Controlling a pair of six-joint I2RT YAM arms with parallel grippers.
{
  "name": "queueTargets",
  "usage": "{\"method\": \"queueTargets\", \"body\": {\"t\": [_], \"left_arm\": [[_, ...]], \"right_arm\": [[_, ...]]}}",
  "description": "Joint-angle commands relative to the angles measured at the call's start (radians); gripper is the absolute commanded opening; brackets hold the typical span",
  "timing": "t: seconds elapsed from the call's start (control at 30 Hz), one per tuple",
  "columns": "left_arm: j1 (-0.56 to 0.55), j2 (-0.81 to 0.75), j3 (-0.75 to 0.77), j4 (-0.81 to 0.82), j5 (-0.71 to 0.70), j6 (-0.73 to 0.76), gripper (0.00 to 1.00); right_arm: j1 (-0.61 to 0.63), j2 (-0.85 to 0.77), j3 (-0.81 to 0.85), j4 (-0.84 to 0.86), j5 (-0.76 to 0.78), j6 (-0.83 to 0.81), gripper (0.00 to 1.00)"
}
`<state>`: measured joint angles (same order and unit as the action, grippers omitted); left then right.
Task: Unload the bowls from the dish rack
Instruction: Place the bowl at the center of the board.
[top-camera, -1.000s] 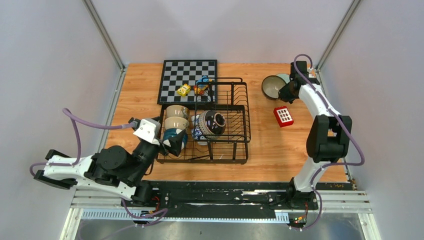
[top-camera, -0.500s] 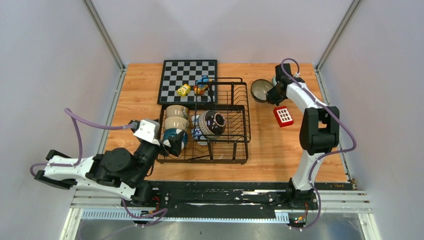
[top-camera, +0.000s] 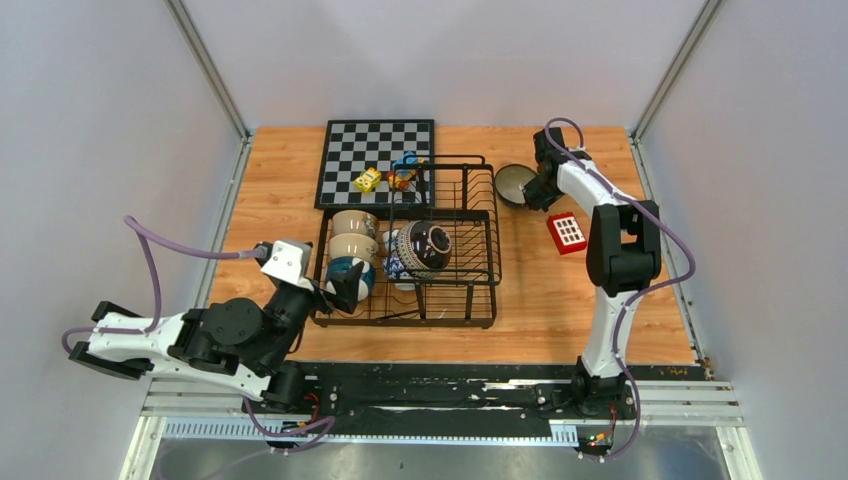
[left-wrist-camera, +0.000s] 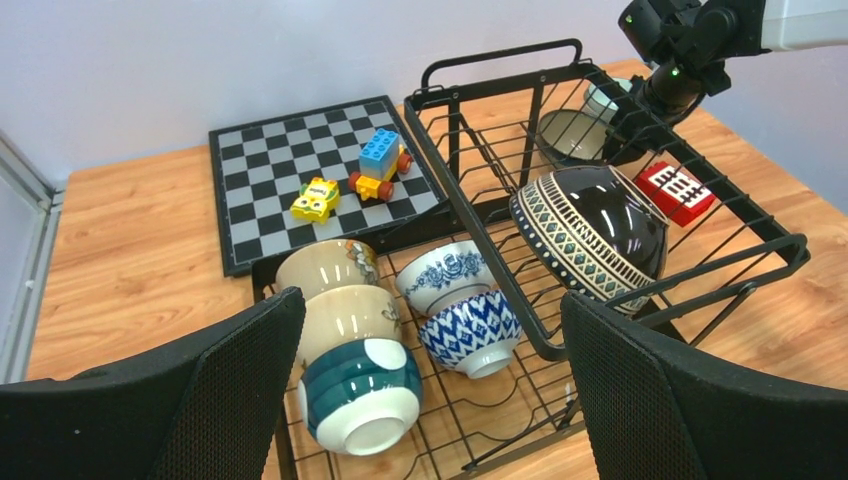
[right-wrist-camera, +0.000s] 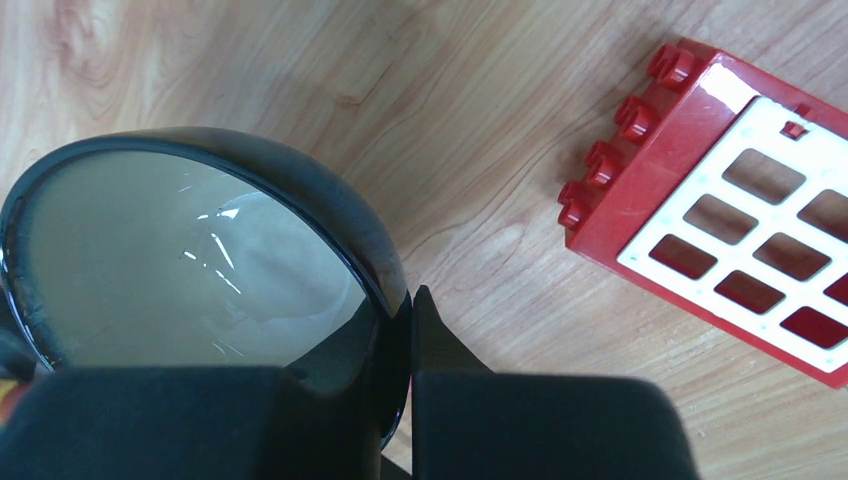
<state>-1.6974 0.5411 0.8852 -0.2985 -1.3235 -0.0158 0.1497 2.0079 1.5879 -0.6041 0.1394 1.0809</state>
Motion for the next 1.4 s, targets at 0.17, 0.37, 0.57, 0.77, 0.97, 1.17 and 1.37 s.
{"method": "queueTargets", "body": {"t": [0.17, 0.37, 0.57, 0.77, 0.97, 1.17, 1.37], "left_arm": [[0.004, -0.020, -0.022, -0.038, -0.028, -0.077, 1.00], [0.005, -0.020, -0.026, -0.043, -0.032, -0.088, 1.00], [0.004, -0.020, -0.029, -0.042, -0.042, -0.083, 1.00], [0.004, -0.017, -0.032, -0.031, -0.047, -0.071, 1.00], [0.004, -0.013, -0.037, -0.021, -0.050, -0.067, 1.00], [0.004, -0.008, -0.042, -0.004, -0.051, -0.048, 1.00], [0.004, -0.001, -0.043, -0.002, -0.046, -0.052, 1.00]], "right_arm": [[0.030, 0.045, 0.103, -0.035, 0.072, -0.026, 0.00], [0.032, 0.084, 0.146, -0.041, 0.067, -0.048, 0.00], [0.032, 0.120, 0.175, -0.046, 0.058, -0.055, 0.00], [0.031, 0.148, 0.211, -0.050, 0.046, -0.073, 0.06], [0.031, 0.166, 0.240, -0.053, 0.024, -0.085, 0.19], [0.034, 0.156, 0.258, -0.055, 0.013, -0.113, 0.32], [0.037, 0.138, 0.277, -0.062, -0.022, -0.134, 0.44]]}}
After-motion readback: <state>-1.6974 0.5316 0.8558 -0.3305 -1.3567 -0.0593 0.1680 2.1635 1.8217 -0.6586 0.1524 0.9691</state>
